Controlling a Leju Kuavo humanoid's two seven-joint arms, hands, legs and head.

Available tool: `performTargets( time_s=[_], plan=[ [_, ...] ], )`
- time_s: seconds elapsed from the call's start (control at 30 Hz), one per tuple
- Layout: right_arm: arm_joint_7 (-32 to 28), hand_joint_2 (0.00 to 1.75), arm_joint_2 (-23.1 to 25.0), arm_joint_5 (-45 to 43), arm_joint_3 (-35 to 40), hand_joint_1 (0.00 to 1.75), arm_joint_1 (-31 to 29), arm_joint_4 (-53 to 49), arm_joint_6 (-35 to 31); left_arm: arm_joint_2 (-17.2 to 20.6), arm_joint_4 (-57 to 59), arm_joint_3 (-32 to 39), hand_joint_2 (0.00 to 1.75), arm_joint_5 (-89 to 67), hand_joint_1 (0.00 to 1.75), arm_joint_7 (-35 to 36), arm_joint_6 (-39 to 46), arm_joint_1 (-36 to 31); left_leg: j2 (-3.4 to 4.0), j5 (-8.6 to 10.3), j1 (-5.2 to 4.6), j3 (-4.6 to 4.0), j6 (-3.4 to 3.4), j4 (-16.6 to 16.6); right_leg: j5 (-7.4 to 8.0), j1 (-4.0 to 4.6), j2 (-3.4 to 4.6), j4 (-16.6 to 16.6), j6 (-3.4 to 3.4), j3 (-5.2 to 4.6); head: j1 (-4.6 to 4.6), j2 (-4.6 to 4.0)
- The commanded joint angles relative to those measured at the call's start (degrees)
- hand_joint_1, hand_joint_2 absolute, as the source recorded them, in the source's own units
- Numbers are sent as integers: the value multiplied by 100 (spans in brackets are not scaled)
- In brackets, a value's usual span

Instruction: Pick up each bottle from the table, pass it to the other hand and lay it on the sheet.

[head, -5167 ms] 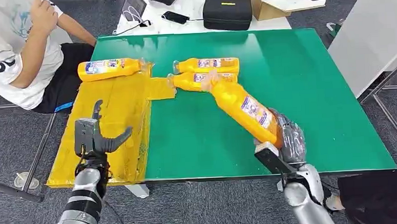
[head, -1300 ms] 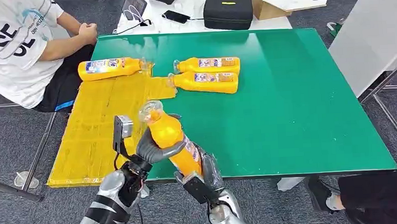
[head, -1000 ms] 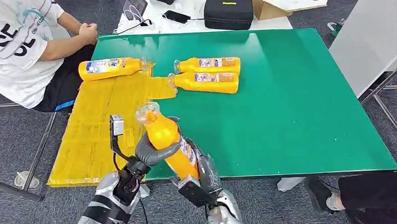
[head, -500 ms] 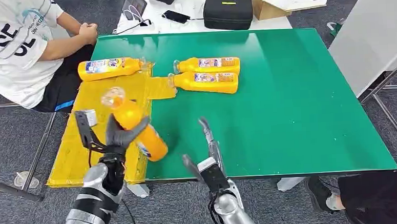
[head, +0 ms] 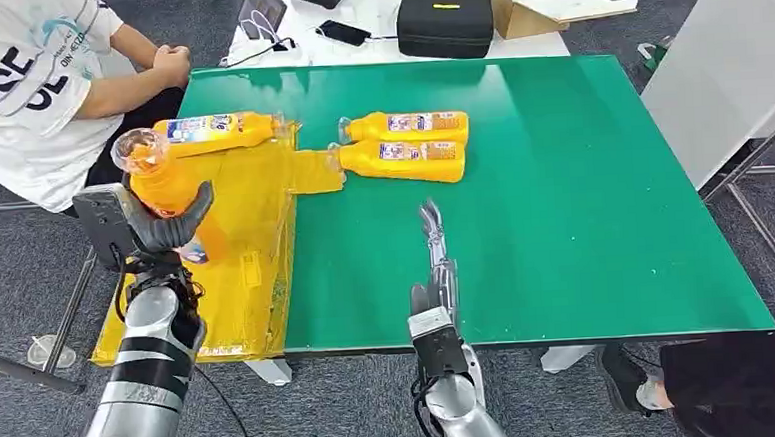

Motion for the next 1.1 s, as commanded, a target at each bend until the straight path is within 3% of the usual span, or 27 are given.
performTargets(
  time_s=[0.03,0.17,0.33,0.6,1.1],
  plan=[
    [13,0,-223,-249,306,0,-228,8,109,769,2178,-933,175,-3640,175,775,843,-1265,-3,-4,2,23,1,-3,-7,5,-10,-1,-10,25,-2,0],
    [13,0,-268,-310,271,0,-220,47,353,1082,3007,-1788,175,-5108,175,992,127,-1570,-6,-2,1,36,4,-6,-8,5,-14,-4,-11,39,-2,2],
    [13,0,-279,-296,231,0,-221,122,580,1404,3441,-2447,175,-5881,175,1052,-1282,-1893,24,-11,3,39,5,-1,-5,7,9,-2,-10,33,-2,0],
    [13,0,-221,-309,291,0,-309,360,672,1546,3599,-1916,175,-5155,175,681,-2581,-1693,23,-11,4,39,3,-2,-7,8,8,-1,-11,30,-2,2],
    [13,0,-176,-326,334,0,-373,564,731,1624,3582,-1608,175,-4772,175,586,-2748,-1415,21,-11,2,37,3,-5,-8,6,9,-2,-12,33,0,0]
  ],
)
